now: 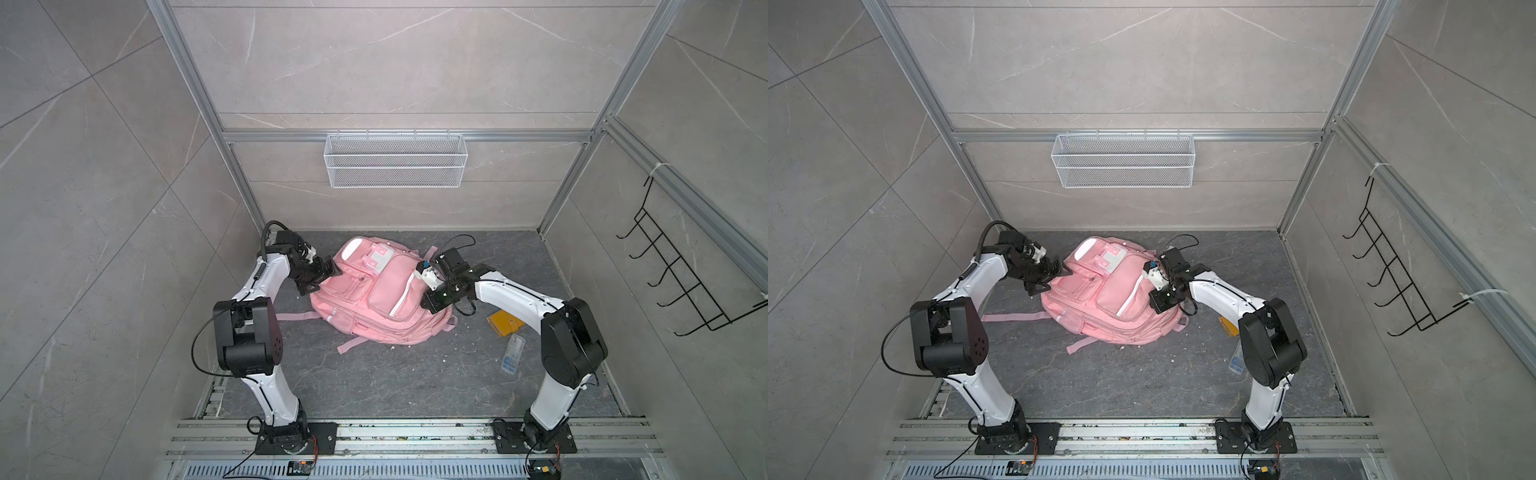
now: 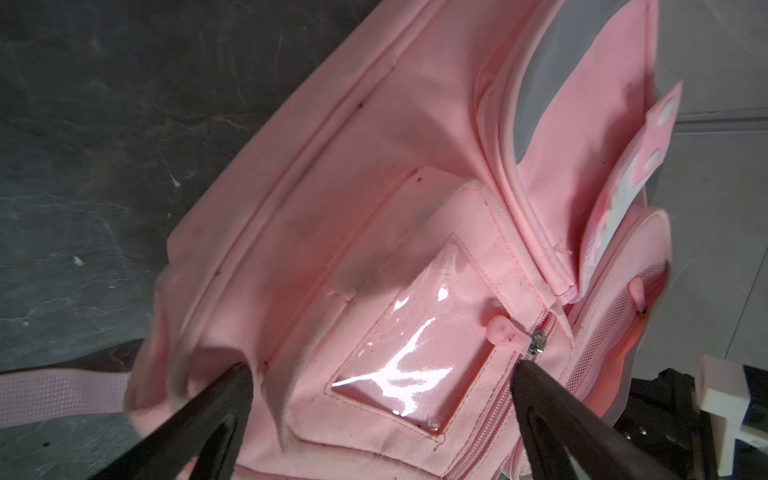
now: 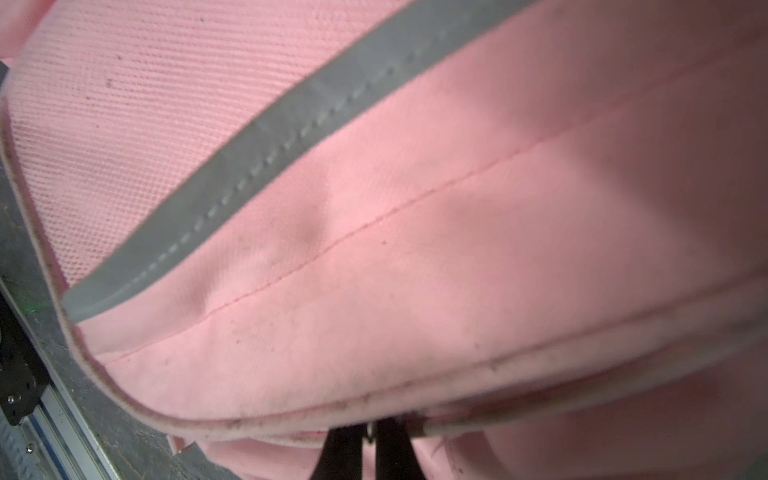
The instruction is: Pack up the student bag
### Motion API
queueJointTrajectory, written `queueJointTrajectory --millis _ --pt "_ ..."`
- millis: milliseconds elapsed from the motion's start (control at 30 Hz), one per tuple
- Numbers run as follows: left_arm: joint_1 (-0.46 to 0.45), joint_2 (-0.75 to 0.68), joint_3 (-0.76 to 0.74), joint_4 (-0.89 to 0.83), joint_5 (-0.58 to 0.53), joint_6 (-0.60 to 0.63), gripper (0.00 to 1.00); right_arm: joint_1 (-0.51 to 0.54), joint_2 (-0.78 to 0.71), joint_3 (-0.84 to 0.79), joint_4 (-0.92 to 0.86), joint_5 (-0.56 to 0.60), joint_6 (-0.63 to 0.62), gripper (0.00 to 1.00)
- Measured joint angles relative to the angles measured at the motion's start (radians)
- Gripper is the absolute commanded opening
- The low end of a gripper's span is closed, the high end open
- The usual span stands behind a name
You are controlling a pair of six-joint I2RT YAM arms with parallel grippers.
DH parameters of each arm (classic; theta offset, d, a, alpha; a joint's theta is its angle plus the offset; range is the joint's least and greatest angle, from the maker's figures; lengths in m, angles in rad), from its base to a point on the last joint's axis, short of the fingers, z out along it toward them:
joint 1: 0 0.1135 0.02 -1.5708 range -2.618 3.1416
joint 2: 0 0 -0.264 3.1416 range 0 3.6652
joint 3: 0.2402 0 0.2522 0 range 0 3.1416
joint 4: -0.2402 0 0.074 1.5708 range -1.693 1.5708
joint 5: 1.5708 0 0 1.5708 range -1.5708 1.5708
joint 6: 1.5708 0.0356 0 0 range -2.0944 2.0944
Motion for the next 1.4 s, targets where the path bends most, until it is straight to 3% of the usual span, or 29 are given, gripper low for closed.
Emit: queueJointTrajectory --millis 133,333,500,600,667,767,900,1033,1200,1400 --pt "-0.018 -0.060 -0.098 0.049 0.008 0.026 0.99 0.000 0.001 0.003 -0.003 0.009 0.002 0.00" --pt "-0.087 -0.263 -0.351 0.149 0.023 -0.002 0.99 -0.003 0.025 0.039 -0.018 0.035 0.002 0.00" --pt "-0.190 -0.450 -0.537 0.166 0.022 -0.102 0.99 -0.010 0.064 0.084 -0.038 0.057 -0.007 0.00" --pt "-0.236 -0.526 -0.614 0.161 0.028 -0.170 0.90 -0.011 0.087 0.117 -0.068 0.067 -0.021 0.00" --pt "-0.239 -0.567 -0.634 0.153 0.045 -0.207 0.90 -0.011 0.101 0.145 -0.095 0.071 -0.037 0.00" --pt "-0.242 -0.599 -0.605 0.129 0.070 -0.241 0.86 -0.010 0.108 0.171 -0.116 0.072 -0.064 0.00" --pt "-0.254 -0.560 -0.436 0.082 0.101 -0.246 0.76 -0.010 0.106 0.162 -0.110 0.069 -0.094 0.00" --pt "-0.283 -0.435 -0.235 0.094 0.132 -0.243 0.68 -0.010 0.083 0.119 -0.080 0.053 -0.104 0.00" --pt "-0.383 -0.210 -0.037 0.117 0.152 -0.236 0.65 -0.010 0.055 0.092 -0.045 0.026 -0.103 0.00" --pt "-0.516 -0.060 0.004 0.149 0.149 -0.254 0.59 -0.010 0.040 0.077 -0.024 -0.016 -0.096 0.00"
